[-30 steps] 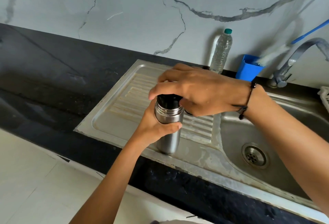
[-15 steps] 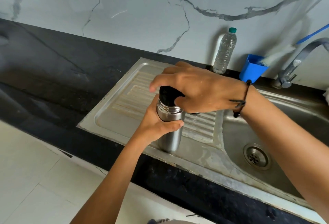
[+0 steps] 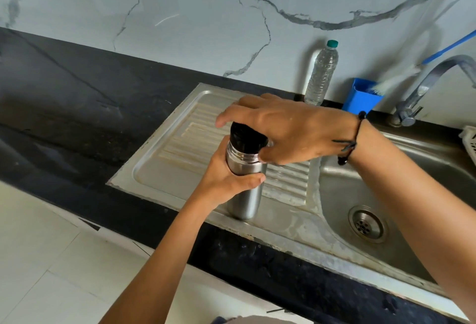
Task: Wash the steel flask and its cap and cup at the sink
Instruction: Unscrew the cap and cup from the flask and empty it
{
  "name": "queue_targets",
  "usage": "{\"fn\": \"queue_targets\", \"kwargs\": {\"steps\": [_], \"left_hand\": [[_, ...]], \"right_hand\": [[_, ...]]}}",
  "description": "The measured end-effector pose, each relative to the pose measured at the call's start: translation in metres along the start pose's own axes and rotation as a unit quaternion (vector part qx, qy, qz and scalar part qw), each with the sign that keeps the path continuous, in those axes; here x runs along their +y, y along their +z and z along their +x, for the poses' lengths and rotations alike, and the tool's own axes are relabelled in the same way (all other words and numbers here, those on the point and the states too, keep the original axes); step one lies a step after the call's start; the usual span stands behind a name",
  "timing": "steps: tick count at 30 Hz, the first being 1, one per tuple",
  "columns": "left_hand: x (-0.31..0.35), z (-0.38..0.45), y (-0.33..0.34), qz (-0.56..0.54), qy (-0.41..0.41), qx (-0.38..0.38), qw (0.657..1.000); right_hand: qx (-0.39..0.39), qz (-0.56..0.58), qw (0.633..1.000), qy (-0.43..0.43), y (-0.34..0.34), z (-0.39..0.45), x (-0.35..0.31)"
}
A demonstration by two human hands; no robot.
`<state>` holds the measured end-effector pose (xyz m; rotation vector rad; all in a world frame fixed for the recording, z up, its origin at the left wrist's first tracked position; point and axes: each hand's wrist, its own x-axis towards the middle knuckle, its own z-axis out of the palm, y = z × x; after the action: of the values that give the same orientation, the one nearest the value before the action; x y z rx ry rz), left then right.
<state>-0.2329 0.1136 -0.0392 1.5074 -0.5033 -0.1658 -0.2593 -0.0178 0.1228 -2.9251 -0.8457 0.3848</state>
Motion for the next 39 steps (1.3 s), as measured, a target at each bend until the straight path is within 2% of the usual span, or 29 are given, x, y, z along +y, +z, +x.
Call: {"fn": "queue_targets", "kwargs": {"steps": [3, 5, 7, 12, 14, 17, 20, 24, 31, 39], "left_hand": [[-0.003, 0.0, -0.001, 0.002, -0.003, -0.001, 1.0], [-0.003, -0.001, -0.001, 0.01, -0.012, 0.002, 1.0], [-0.003, -0.001, -0.001, 0.012, -0.012, 0.002, 1.0], [-0.001, 0.0, 0.0, 0.002, -0.009, 0.007, 1.0], [-0.001, 0.0, 0.0, -0.003, -0.013, 0.008, 1.0], [-0.002, 0.001, 0.0, 0.004, -0.02, 0.008, 1.0], [-0.003, 0.0, 0.0, 0.013, -0.023, 0.012, 1.0], [-0.001, -0.001, 0.001, 0.015, -0.025, 0.013, 0.999], [0.001, -0.003, 0.001, 0.013, -0.029, 0.02, 0.999], [0.005, -0.004, 0.003, 0.014, -0.032, 0.022, 0.999]], "right_hand": [[0.046, 0.006, 0.998, 0.037, 0.0, 0.001, 0.004], [0.078, -0.044, 0.993, 0.079, 0.004, 0.005, 0.003], [0.108, -0.09, 0.987, 0.075, 0.009, 0.009, 0.0], [0.098, 0.007, 0.995, 0.006, 0.002, 0.007, 0.003], [0.134, 0.06, 0.989, -0.009, -0.007, 0.002, 0.005], [0.218, 0.126, 0.968, 0.019, -0.02, -0.007, 0.012], [0.266, 0.117, 0.953, 0.081, -0.024, -0.012, 0.028], [0.225, 0.094, 0.955, 0.169, 0.003, -0.004, 0.057], [0.082, 0.071, 0.976, 0.191, 0.11, 0.026, 0.093], [0.09, 0.008, 0.98, 0.179, 0.165, 0.038, 0.101]]}}
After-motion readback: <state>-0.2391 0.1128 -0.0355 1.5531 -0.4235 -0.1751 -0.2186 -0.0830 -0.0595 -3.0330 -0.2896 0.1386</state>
